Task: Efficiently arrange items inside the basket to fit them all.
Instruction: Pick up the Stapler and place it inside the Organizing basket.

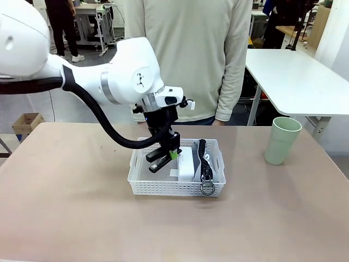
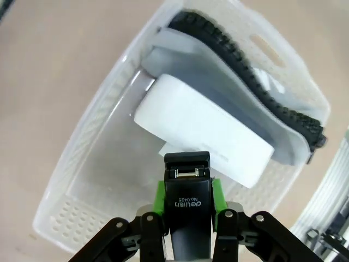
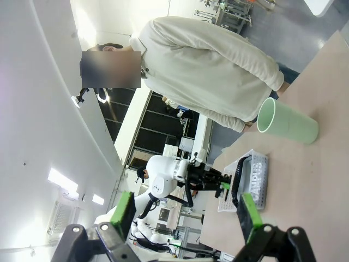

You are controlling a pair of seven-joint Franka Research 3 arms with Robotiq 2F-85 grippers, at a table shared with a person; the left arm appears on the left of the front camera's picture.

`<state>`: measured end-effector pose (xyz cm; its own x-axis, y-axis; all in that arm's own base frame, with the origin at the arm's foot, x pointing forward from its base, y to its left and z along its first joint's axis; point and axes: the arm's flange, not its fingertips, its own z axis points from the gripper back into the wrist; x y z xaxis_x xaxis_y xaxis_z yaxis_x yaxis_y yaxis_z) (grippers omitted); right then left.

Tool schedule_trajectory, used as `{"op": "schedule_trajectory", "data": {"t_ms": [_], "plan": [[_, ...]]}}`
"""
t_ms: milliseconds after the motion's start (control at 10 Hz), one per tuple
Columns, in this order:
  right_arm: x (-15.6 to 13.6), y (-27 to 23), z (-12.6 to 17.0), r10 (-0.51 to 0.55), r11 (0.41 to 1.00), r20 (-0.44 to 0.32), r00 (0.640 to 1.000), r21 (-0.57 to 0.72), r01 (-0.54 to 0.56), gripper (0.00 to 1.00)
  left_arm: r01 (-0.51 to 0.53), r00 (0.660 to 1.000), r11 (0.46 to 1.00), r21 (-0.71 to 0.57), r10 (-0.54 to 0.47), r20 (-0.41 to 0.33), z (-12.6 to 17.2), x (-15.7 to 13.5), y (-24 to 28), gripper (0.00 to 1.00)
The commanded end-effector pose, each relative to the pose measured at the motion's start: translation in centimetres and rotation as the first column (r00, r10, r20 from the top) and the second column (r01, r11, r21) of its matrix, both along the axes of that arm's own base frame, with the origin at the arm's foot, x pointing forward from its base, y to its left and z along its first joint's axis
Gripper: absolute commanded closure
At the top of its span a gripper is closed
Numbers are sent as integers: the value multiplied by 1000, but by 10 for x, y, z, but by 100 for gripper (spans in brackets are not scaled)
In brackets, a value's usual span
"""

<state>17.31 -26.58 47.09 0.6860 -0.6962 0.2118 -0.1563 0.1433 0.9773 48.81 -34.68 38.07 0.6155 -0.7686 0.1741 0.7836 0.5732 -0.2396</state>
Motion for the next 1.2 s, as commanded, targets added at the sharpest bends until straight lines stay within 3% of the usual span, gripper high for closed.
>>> {"op": "schedule_trajectory", "data": {"t_ms": [0, 500, 1100], "plan": [[1, -1, 1, -4, 1000, 30, 1000, -4, 4, 0, -97, 995, 994, 51, 97, -8, -12, 1, 1, 63], [1, -1, 1, -4, 1000, 30, 1000, -4, 4, 0, -120, 989, 993, 20, 121, -81, -27, 9, 12, 63], [1, -1, 1, -4, 1000, 30, 1000, -4, 4, 0, -140, 984, 990, 32, 142, -104, -33, 17, 17, 63]]}}
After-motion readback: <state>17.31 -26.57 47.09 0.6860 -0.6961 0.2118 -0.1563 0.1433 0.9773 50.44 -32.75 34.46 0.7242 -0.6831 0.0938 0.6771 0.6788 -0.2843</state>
